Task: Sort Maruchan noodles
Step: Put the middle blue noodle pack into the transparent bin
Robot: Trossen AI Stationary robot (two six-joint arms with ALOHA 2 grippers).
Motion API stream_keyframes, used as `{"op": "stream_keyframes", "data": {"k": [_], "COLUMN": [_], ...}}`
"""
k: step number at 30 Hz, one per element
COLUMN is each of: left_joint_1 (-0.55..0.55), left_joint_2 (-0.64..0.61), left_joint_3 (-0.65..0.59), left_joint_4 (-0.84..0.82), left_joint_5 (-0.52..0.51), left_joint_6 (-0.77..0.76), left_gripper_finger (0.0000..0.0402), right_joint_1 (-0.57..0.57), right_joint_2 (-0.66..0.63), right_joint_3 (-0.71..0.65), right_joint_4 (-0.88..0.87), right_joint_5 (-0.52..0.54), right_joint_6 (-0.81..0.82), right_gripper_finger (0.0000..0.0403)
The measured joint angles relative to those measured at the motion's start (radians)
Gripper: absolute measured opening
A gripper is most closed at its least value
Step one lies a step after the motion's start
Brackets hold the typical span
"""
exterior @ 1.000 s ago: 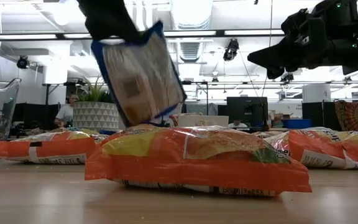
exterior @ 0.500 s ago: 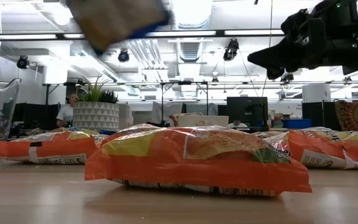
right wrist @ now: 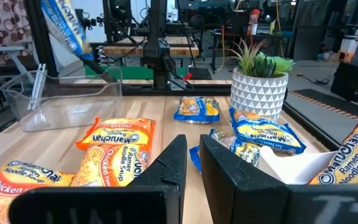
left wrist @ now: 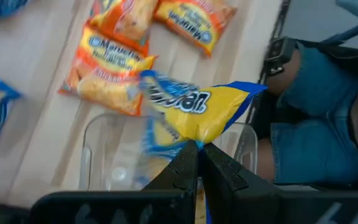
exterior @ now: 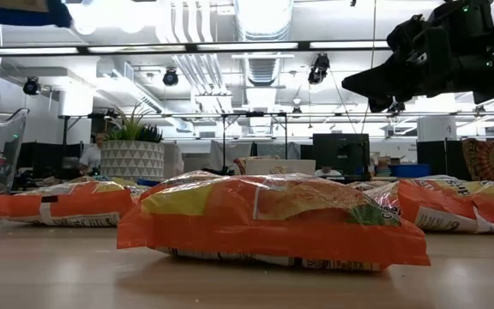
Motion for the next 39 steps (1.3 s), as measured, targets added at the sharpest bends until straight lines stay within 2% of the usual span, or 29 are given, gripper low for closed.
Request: {"op": "stream_keyframes", "data": {"k": [5, 10, 21, 25, 31, 39], "left_joint_1": [-0.031, -0.036, -0.001, 0.022, 0.028, 0.048], "left_joint_2": [0.0, -0.001, -0.002, -0.002, -0.002, -0.003], "left_joint_3": [-0.058, -0.118, -0.32, -0.422, -0.51, -0.555], "left_joint_4": [-0.024, -0.043, -0.048, -0.047, -0.007, 0.008], "left_joint_5": [0.081, 0.154, 0.122, 0.168, 0.17, 0.071], "left_joint_6": [-0.134, -0.201, -0.195, -0.191, -0.184, -0.188], "left_gripper_finger": [0.0, 0.0, 0.0, 0.0, 0.0, 0.0], "right_joint_1": [0.0, 0.0, 0.0, 0.0, 0.0, 0.0], "right_joint_2": [0.0, 0.0, 0.0, 0.0, 0.0, 0.0], "right_joint_3": [0.0, 0.0, 0.0, 0.0, 0.0, 0.0], "right_joint_4": [0.0, 0.0, 0.016, 0.03, 0.035, 0.036], "right_joint_5": [0.0, 0.0, 0.0, 0.0, 0.0, 0.0], "right_joint_6": [0.002, -0.002, -0.028, -0.037, -0.038, -0.04], "right_gripper_finger": [0.0034, 0.0034, 0.0034, 0.0034, 0.0034, 0.0034]}}
